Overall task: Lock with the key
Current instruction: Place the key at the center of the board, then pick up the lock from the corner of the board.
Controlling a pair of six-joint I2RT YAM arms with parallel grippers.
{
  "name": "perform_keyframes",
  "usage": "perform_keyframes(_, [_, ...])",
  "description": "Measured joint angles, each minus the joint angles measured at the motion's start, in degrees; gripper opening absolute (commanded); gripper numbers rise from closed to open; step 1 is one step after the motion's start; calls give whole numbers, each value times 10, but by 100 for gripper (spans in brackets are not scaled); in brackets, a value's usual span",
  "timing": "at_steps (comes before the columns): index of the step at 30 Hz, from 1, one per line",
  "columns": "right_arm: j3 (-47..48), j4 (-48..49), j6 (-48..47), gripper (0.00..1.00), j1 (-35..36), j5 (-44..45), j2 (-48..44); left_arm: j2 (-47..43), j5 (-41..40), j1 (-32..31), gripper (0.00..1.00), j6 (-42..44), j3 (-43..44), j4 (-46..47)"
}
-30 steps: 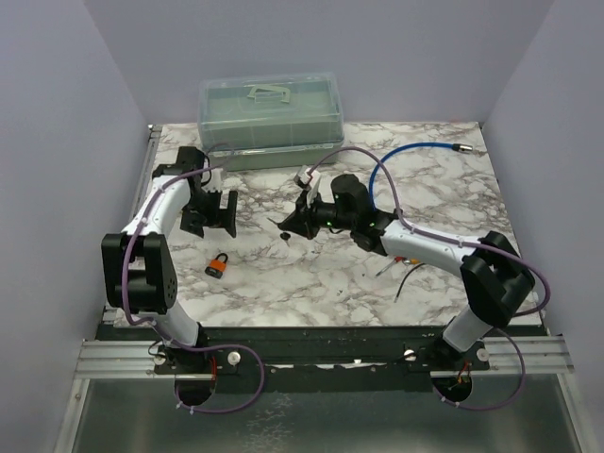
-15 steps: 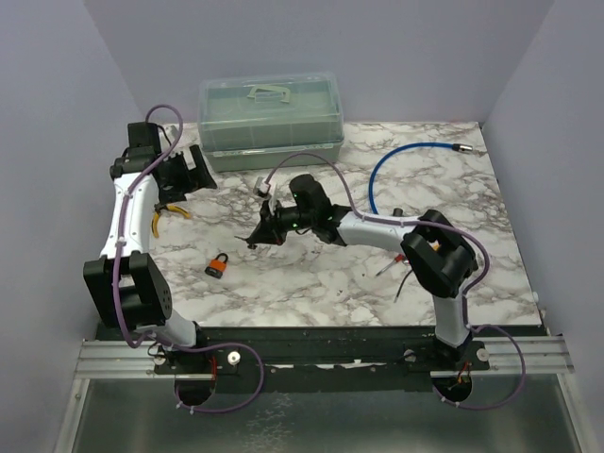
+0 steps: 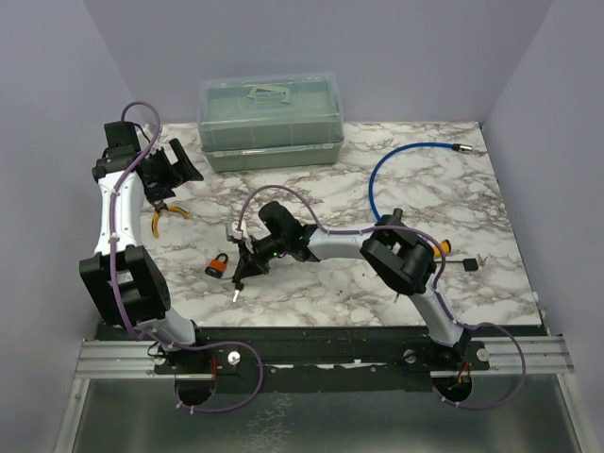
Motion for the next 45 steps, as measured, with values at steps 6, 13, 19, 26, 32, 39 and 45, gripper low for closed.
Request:
perform_keyframes(6, [-2, -2, -28, 1, -3, 3, 16, 0, 6, 0, 99, 0, 2, 2])
perform_keyframes(13, [-2, -1, -59, 11, -3, 27, 16, 0, 11, 0, 99, 0, 2, 5])
perform_keyframes(19, [-2, -1, -78, 37, -3, 47, 16, 0, 21, 0, 99, 0, 2, 5])
perform_keyframes(26, [-2, 0, -71, 50, -3, 59, 9, 0, 33, 0, 99, 8, 1, 5])
perform_keyframes(32, [-3, -17, -54, 59, -21, 72, -41, -8, 7, -15, 99, 39, -16, 16])
perform_keyframes(39, [-73, -70, -52, 75, -103, 76, -196, -67, -31, -53, 99, 116, -77, 50])
perform_keyframes(45, [-158, -170, -65, 92, -195, 72, -336, -132, -27, -53, 99, 182, -101, 79])
